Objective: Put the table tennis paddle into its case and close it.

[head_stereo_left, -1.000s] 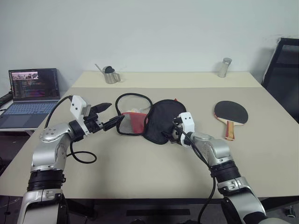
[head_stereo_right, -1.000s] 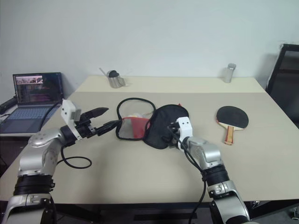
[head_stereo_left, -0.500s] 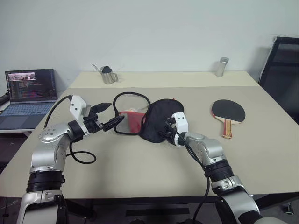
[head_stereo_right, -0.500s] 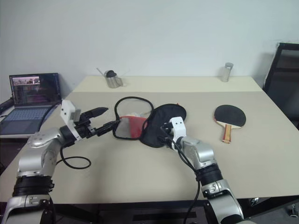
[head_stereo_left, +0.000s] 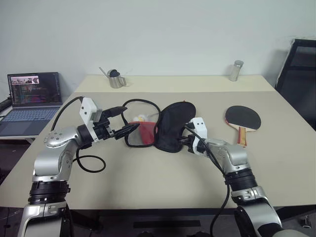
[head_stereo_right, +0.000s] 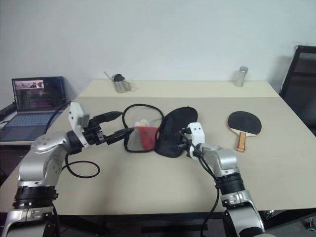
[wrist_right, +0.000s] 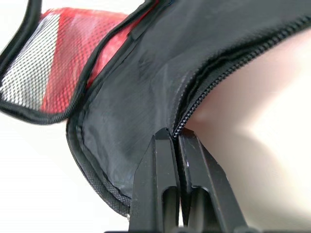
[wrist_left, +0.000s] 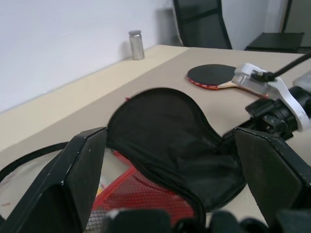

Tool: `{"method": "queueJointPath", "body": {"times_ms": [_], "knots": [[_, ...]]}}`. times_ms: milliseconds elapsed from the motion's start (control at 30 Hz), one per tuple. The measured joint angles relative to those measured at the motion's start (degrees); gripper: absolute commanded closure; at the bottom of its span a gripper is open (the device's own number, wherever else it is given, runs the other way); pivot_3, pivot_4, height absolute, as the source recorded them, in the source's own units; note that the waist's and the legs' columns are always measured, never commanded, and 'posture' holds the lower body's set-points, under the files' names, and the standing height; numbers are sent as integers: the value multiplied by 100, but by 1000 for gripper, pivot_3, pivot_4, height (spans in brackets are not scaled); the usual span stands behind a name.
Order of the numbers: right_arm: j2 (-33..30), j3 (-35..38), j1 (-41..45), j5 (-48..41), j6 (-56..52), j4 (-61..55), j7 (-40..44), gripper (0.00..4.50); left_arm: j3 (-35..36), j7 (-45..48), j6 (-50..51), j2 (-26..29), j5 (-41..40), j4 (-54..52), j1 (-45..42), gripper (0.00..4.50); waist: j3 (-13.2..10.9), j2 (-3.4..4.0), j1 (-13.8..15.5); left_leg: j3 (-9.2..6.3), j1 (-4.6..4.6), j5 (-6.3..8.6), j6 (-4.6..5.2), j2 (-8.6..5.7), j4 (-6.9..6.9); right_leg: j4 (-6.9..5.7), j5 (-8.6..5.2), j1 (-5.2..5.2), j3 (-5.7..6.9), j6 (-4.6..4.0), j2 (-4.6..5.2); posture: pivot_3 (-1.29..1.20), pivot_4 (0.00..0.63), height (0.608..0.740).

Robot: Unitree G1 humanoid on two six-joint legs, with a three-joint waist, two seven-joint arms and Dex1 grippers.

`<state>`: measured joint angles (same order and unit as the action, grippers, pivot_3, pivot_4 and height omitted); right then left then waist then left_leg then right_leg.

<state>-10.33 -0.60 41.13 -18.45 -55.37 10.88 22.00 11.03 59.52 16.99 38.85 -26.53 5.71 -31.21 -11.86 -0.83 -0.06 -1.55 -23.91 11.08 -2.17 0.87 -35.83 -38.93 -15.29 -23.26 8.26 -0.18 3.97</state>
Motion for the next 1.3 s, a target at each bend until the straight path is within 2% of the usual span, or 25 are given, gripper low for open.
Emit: {"method": "queueJointPath", "body": {"times_ms": [433, 900, 1100, 1233, 1300], "knots": [[-1408, 172, -175, -314, -863, -409, 686, 4456, -596, 248, -99, -313, 72, 187, -408, 0, -10, -13, 8, 6, -2, 1, 2, -9, -1, 4, 0, 0, 1, 1, 0, 0, 150, 740], [-2283, 213, -512, -438, -1129, -688, 1087, 4456, -861, 439, -208, -634, 142, 405, -696, 0, -22, -31, 15, 7, -4, 2, 3, -12, -5, 5, 0, 0, 5, 1, 2, 0, 150, 740], [-2253, 195, -440, -342, -928, -507, 1005, 4456, -890, 484, -256, -674, 202, 451, -760, 0, -23, -33, 11, 9, -3, 2, 3, -12, -6, 5, 0, 0, 5, 1, 1, 0, 150, 740], [-2223, 258, -361, -277, -788, -311, 828, 3563, -897, 481, -263, -713, 233, 468, -765, 0, -23, -33, 14, 8, -5, 2, 3, -12, -7, 5, 1, 0, 5, 2, 2, 0, 150, 740], [-2243, 299, -362, -246, -768, -312, 781, 2822, -896, 471, -265, -713, 244, 470, -765, 0, -23, -33, 15, 10, -5, 2, 3, -12, -7, 6, 1, 0, 6, 2, 3, 0, 150, 740]]}}
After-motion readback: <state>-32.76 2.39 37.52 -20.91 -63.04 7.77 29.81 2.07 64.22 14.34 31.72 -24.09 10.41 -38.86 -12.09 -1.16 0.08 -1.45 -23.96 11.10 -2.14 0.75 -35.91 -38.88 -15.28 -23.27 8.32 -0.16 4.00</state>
